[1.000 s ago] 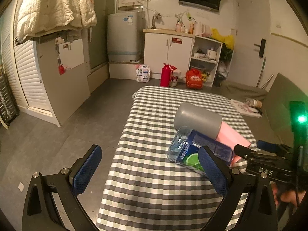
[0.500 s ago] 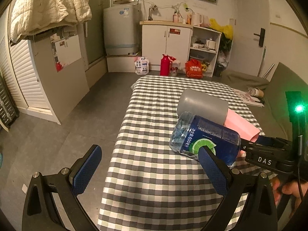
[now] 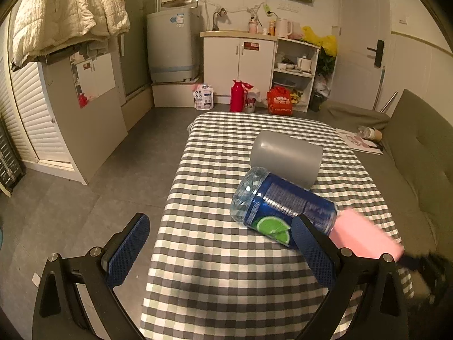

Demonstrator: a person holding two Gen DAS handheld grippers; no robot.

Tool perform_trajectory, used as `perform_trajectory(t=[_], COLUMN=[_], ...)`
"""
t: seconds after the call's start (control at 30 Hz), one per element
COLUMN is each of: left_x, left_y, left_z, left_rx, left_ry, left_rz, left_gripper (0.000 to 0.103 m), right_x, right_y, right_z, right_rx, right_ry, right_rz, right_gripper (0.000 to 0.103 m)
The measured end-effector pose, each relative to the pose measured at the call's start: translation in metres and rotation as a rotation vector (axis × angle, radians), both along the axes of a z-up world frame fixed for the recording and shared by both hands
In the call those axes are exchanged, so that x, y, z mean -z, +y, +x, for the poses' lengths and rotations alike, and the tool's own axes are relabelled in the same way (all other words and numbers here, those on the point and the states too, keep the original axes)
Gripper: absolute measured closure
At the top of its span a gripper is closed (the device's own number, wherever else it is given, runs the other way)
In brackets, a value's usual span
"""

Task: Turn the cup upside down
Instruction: 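Move the right gripper to the pink hexagonal cup and grasp its rim, then lift the pink cup with the right gripper toward the left gripper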

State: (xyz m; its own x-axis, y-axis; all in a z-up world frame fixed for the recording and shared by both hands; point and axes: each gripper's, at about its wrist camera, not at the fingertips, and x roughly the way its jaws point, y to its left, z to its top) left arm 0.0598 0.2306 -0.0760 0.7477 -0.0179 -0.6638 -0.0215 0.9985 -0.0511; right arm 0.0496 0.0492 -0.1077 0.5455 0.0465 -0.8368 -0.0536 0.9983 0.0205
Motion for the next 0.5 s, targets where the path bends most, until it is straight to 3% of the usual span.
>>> perform_trajectory(t=[0.17,0.43,0.5], left_x=[-0.001,0.001,0.0], left_y=[0.002,-0.005,-0.008], left_z=[-0.005,-0.011,-0.013], left_rx=[-0.002,-0.001,0.004], left_ry=[0.013,0.026,0.025], left_rz=[-0.013,0.051,0.053], left_gripper=[0.0,0.0,0.0], right_x=[0.008,0.012,0.012], right_y=[0.018,0.026,0.022], right_z=[-0.036,-0.052,-0.051], right_rx=[0.014,0.018,0.034], right_ry=[0.052,0.076,0.107], right_rz=[-0.03,-0.017,0.025], right_gripper=[0.033,0.033,0.025])
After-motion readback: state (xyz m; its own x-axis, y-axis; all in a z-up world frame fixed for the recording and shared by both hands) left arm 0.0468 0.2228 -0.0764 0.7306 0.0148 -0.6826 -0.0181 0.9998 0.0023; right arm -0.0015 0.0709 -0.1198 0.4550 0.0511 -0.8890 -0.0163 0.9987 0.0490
